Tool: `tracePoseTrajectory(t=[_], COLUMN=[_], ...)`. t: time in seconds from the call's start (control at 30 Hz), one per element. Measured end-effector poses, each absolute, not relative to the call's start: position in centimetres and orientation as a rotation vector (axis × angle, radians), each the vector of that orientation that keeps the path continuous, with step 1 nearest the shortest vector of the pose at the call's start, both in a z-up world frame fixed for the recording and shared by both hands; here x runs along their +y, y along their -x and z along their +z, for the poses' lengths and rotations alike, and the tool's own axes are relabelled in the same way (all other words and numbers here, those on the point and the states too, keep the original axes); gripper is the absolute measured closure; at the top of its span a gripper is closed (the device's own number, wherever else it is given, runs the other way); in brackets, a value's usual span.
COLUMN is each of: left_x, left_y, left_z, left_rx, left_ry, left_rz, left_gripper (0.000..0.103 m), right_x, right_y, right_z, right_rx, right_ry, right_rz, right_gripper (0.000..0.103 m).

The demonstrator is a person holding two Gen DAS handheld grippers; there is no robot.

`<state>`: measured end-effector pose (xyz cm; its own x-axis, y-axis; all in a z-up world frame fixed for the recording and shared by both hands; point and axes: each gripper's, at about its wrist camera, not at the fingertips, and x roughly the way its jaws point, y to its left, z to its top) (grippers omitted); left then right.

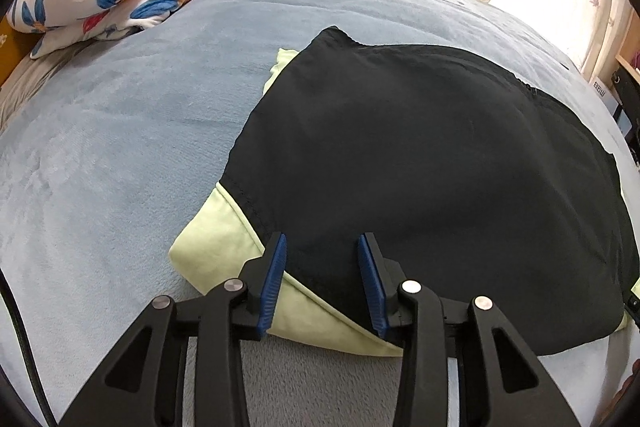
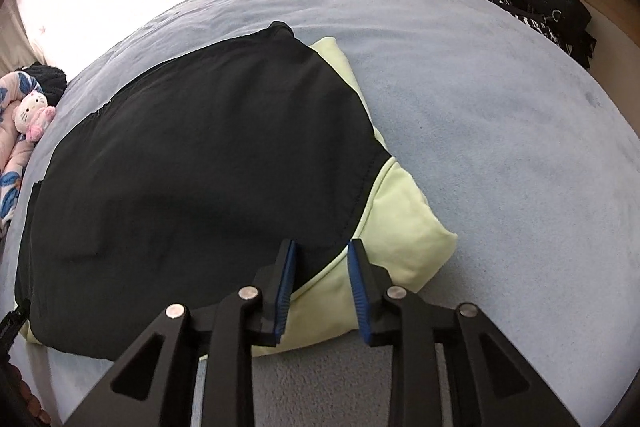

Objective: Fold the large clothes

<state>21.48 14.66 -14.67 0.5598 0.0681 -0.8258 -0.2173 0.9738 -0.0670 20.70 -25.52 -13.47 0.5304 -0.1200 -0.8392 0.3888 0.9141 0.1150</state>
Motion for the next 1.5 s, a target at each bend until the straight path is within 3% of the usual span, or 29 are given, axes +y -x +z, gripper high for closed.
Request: tracePoseTrajectory(t=[0.13,0.73,1.0,1.5], left_x=[14.5,12.6,12.6,13.7], left_y=[-21.0,-14.0,-10.9,-8.1], left_z=[-14.1,-6.7,-3.9,-8.0], left_rx=[0.972,0.954,0.934,1.007], left_ry=[0.184,0.261,0.343,0.541], left_rz=[0.161,-0.002,-0.104,-0.246], left_gripper=[0.056,0.055,0.053,0.051], right_x=[-25.3,-19.7,-16.2,-10.5], right_y=[-20.2,-15.2,-12.6,-10.6], right_z=[-12.9,-4.0,0.5,-1.4], right_rx=[0.967,0.839,0.730,0.774], right_ry=[-0.345,-0.304,-0.248,-0.201], right_rz=[-0.283,-0.160,-0.075,0.051], right_gripper=[0.076,0.076,0.067,0.063])
